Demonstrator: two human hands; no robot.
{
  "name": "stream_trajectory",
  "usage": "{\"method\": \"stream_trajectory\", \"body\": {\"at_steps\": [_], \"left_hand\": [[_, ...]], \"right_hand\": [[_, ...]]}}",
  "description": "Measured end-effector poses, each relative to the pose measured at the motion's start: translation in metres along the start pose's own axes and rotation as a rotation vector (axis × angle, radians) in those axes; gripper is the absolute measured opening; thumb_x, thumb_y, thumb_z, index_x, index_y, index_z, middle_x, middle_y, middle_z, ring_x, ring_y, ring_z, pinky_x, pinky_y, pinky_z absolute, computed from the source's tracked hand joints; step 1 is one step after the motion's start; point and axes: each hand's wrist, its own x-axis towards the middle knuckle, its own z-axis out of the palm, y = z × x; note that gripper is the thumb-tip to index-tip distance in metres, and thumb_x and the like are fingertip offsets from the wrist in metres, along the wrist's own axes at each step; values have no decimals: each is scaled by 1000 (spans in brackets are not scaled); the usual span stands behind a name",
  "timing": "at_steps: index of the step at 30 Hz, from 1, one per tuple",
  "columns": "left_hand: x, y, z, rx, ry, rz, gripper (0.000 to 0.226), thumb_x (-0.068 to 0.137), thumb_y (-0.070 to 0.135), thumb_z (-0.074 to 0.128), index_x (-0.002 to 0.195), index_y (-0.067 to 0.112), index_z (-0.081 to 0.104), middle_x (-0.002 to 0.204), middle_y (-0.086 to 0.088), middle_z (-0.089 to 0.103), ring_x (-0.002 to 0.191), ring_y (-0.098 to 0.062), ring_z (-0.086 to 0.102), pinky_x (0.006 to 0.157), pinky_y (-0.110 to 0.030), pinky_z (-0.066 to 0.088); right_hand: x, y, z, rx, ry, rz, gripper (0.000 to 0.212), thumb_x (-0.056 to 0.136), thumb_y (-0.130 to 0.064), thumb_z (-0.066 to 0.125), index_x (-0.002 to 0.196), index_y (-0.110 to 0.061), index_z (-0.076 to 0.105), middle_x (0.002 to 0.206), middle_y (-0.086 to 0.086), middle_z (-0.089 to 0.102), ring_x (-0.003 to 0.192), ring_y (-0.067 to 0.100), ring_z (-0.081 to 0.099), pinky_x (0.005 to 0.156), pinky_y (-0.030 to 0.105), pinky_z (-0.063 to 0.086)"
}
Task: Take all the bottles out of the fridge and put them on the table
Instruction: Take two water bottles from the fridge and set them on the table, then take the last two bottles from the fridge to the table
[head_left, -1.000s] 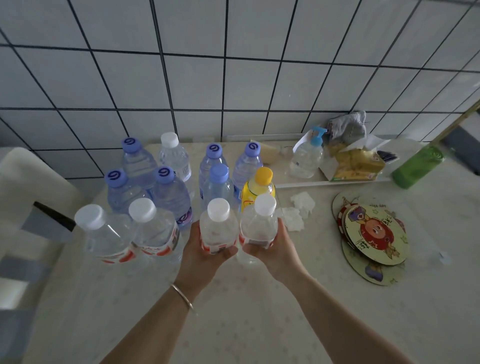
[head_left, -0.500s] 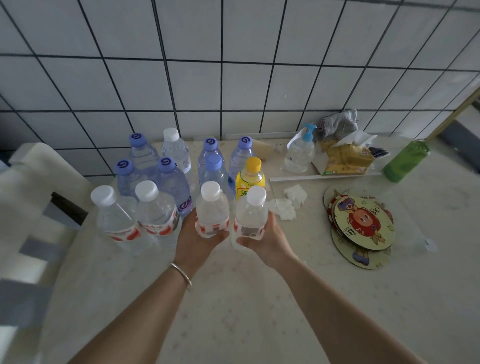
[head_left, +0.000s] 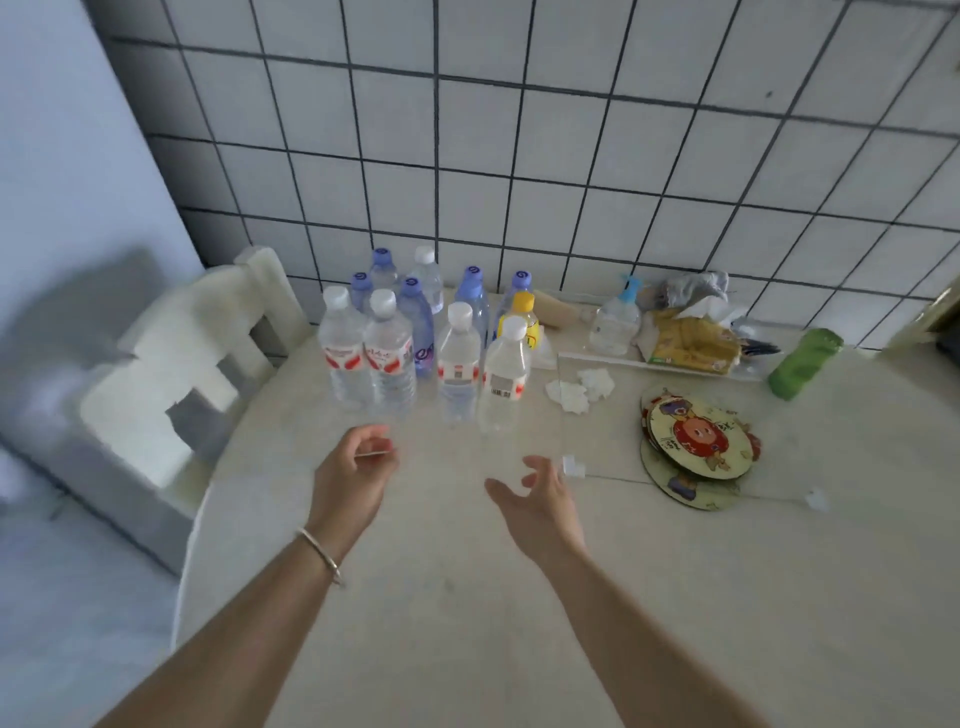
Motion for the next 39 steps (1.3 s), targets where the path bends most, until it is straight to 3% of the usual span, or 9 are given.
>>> {"method": "stream_trajectory", "body": {"at_steps": [4, 9, 14, 16, 19, 21, 25, 30, 39], "left_hand": [[-70, 1, -30, -39, 45, 30, 22, 83, 14, 68, 104, 20, 63, 92, -3, 69, 84, -17, 62, 84, -30, 47], [-143, -1, -75, -94, 62, 50, 28, 79, 20, 72, 90, 43, 60, 89, 5, 70, 84, -20, 64, 87, -45, 50], [-204, -2, -120, -127, 152, 83, 24, 85, 16, 68, 99, 33, 59, 94, 5, 69, 87, -12, 65, 83, -29, 51], [-230, -6, -134, -117, 171, 84, 23, 86, 15, 66, 106, 24, 59, 94, 5, 68, 86, -8, 64, 75, -13, 49], [-266, -11, -154, -142, 178, 57, 23, 87, 18, 65, 108, 24, 59, 95, 7, 67, 85, -1, 62, 61, -4, 45], [-288, -16, -171, -159, 162, 55, 22, 87, 19, 64, 106, 28, 58, 96, 9, 66, 85, -2, 62, 58, -6, 44], [-329, -37, -222, -148, 142, 122, 24, 85, 17, 67, 104, 29, 57, 94, 10, 66, 87, -5, 64, 75, -18, 52], [-384, -75, -310, -111, 138, 189, 30, 82, 14, 69, 102, 31, 56, 91, 14, 65, 79, 3, 63, 71, -6, 48], [-430, -150, -460, -147, 345, 158, 37, 83, 12, 68, 99, 43, 53, 96, 12, 66, 85, -3, 66, 74, -15, 50]], "right_hand": [[-59, -5, -2, 5, -14, -149, 52, 83, -40, 62, 128, -20, 44, 124, 2, 55, 112, 20, 55, 85, 28, 41], [-131, -11, 5, -17, -71, -270, 52, 82, -43, 63, 125, -20, 45, 116, 0, 56, 108, 20, 57, 83, 27, 41], [-196, -19, 23, -32, -126, -365, 50, 81, -44, 64, 123, -21, 48, 112, -2, 58, 96, 16, 58, 83, 28, 42], [-224, -18, 30, -24, -132, -391, 50, 80, -44, 65, 122, -21, 49, 110, -3, 58, 91, 15, 58, 83, 29, 45], [-266, -18, 39, -43, -161, -413, 51, 80, -47, 63, 123, -24, 47, 111, -5, 57, 95, 14, 59, 86, 31, 47], [-294, -21, 48, -56, -175, -437, 50, 81, -48, 62, 123, -26, 46, 112, -7, 56, 97, 12, 58, 83, 28, 46], [-355, -31, 82, -71, -185, -490, 47, 83, -48, 59, 122, -27, 45, 109, -12, 53, 96, 9, 56, 81, 26, 43], [-444, -41, 140, 3, -206, -525, 41, 84, -43, 60, 118, -23, 49, 110, -8, 56, 93, 10, 57, 81, 26, 44], [-553, -85, 264, -112, -392, -667, 46, 86, -52, 54, 124, -29, 42, 120, -8, 55, 104, 11, 55, 89, 28, 48]]}}
